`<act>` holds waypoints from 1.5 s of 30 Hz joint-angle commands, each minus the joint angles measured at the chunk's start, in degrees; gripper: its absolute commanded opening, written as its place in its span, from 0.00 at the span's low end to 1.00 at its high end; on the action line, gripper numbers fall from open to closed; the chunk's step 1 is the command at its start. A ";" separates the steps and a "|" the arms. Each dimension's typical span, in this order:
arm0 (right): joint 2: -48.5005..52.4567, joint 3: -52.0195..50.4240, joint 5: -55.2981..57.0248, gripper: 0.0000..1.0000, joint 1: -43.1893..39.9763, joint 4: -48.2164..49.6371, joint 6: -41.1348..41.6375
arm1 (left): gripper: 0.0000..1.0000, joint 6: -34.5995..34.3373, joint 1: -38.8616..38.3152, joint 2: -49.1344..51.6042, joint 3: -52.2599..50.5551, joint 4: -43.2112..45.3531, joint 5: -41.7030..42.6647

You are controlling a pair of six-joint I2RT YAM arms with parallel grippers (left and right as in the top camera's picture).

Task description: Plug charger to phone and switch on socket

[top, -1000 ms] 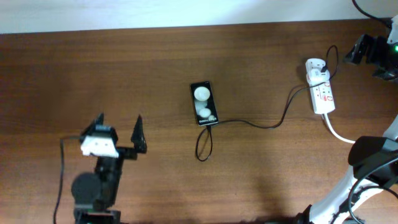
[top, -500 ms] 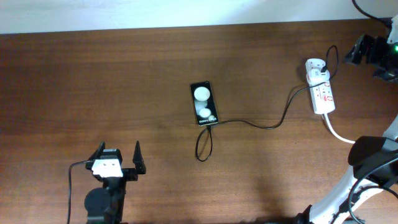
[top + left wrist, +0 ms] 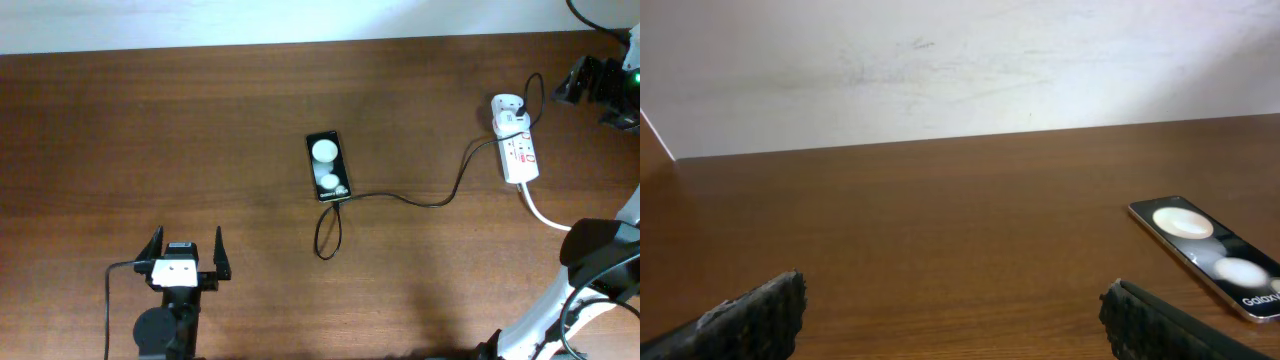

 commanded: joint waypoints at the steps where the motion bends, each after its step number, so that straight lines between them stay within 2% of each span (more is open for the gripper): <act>1: -0.22 0.09 0.50 0.99 0.31 -0.04 0.31 | 0.99 0.31 0.35 -0.57 -0.09 -0.35 0.63; 19: -0.22 0.09 0.96 0.99 0.26 -0.02 0.28 | 0.99 0.31 0.35 -0.55 -0.09 -0.35 0.63; 24: -0.90 -2.36 1.31 0.99 1.09 4.63 0.31 | 0.99 0.31 0.35 -0.55 -0.09 -0.35 0.63; 25: -1.79 -4.92 1.31 0.99 1.79 7.32 0.31 | 0.99 0.31 0.35 -0.55 -0.09 -0.35 0.63; 28: -10.97 -27.17 1.33 0.99 6.40 25.81 0.31 | 0.99 0.31 0.35 -0.55 -0.09 -0.35 0.63; 30: -16.35 -38.69 1.33 0.99 8.79 34.47 0.31 | 0.99 0.31 0.35 -0.55 -0.09 -0.35 0.63; 35: -34.95 -69.11 1.36 0.99 16.98 63.32 0.28 | 0.99 0.31 0.35 -0.55 -0.09 -0.35 0.63; 38: -45.35 -78.99 1.36 0.99 19.19 71.12 0.31 | 0.99 0.31 0.35 -0.55 -0.09 -0.35 0.63; 45: -77.09 -103.78 1.57 0.99 19.45 90.31 0.28 | 0.99 0.31 0.35 -0.55 -0.09 -0.35 0.63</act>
